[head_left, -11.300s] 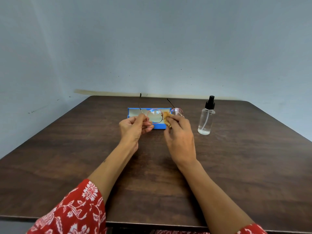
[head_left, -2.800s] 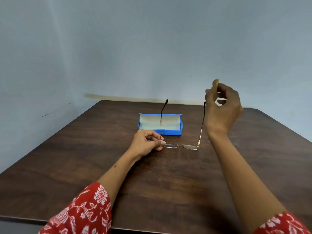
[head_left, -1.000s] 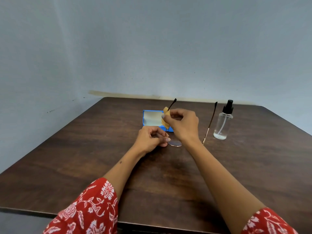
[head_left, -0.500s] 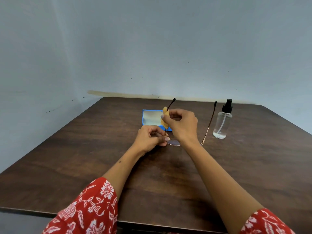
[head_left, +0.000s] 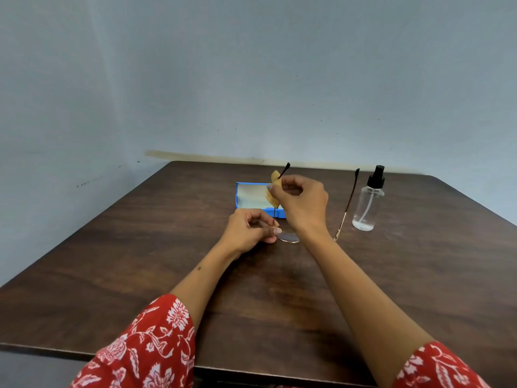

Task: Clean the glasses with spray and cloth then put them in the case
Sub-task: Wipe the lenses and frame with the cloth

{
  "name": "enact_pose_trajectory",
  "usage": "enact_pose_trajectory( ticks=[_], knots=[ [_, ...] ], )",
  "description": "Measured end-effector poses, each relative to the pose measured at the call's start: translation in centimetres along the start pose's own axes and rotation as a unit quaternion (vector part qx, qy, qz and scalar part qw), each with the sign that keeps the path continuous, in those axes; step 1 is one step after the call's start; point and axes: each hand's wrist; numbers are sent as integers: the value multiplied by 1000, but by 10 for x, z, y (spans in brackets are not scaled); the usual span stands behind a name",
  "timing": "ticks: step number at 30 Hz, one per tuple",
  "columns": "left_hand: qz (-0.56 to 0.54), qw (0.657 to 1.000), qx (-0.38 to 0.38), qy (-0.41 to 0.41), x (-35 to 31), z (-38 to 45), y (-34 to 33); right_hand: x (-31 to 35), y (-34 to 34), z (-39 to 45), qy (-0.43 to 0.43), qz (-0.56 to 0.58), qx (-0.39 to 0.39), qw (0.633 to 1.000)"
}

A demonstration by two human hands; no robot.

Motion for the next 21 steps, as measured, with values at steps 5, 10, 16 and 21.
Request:
enact_pose_trajectory(
  ticks=[5,10,16,21],
  knots=[
    [0,1000,5,2,0,0,0,-6,-3,-6,-16,-10,-4,1000],
    [17,1000,4,-4,0,1,-1,-15,-4,-13,-43,-47,17,998],
    [0,1000,13,-6,2,2,0,8,1,2,-2,8,-12,1000],
    [0,1000,18,-2,2,2,1,19,5,7,17,35,-30,999]
  ],
)
Point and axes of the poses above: each hand's wrist, its own z-axis towards the middle knuckle, its own y-axis out of the back of the hand, x = y × z, and after that the axes turned 1 degree about x, right-handed
